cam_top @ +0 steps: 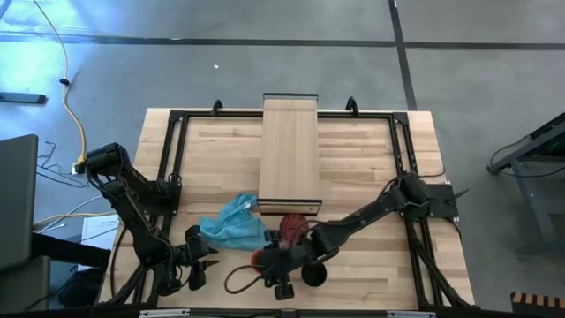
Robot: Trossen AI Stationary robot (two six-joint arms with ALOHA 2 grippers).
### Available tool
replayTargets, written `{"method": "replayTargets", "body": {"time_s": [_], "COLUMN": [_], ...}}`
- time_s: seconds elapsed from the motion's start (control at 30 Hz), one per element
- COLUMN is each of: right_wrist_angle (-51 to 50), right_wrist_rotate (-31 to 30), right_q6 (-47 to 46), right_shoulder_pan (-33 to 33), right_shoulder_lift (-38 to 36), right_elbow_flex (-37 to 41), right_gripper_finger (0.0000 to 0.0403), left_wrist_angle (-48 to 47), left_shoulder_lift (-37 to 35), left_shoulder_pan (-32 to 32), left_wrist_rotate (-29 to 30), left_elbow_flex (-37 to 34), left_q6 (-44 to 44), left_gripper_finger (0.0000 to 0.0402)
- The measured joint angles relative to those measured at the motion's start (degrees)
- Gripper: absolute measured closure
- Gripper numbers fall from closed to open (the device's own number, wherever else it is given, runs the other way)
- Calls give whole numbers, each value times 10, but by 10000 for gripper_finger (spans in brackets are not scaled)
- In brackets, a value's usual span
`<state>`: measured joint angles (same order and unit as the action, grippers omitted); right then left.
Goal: Stack small to large cups/mugs on shelf
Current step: Put the orange cup on the shelf
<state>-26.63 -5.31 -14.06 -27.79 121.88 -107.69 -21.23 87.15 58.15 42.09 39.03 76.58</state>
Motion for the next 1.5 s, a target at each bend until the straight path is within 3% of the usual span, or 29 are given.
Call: {"method": "replayTargets", "body": {"time_s": [0.23, 0.5, 0.83, 1.5], "right_wrist_angle": [-40, -49, -69, -86], "right_wrist_rotate": [3, -58, -67, -55], "right_q6": [-45, -91, -116, -84], "right_shoulder_pan": [-11, -21, -26, -27], "right_shoulder_lift": [33, 36, 36, 52], "right_elbow_flex": [-42, -43, -43, -42], "right_gripper_finger": [245, 245, 245, 245], "left_wrist_angle": [0, 0, -3, -14], "left_shoulder_lift": [0, 0, 0, 0], "left_shoulder_pan": [0, 0, 0, 0], "left_wrist_rotate": [0, 0, 0, 4], "left_elbow_flex": [0, 0, 0, 0], "left_q6": [2, 1, 0, 2], "left_gripper_finger": [268, 268, 268, 268]}}
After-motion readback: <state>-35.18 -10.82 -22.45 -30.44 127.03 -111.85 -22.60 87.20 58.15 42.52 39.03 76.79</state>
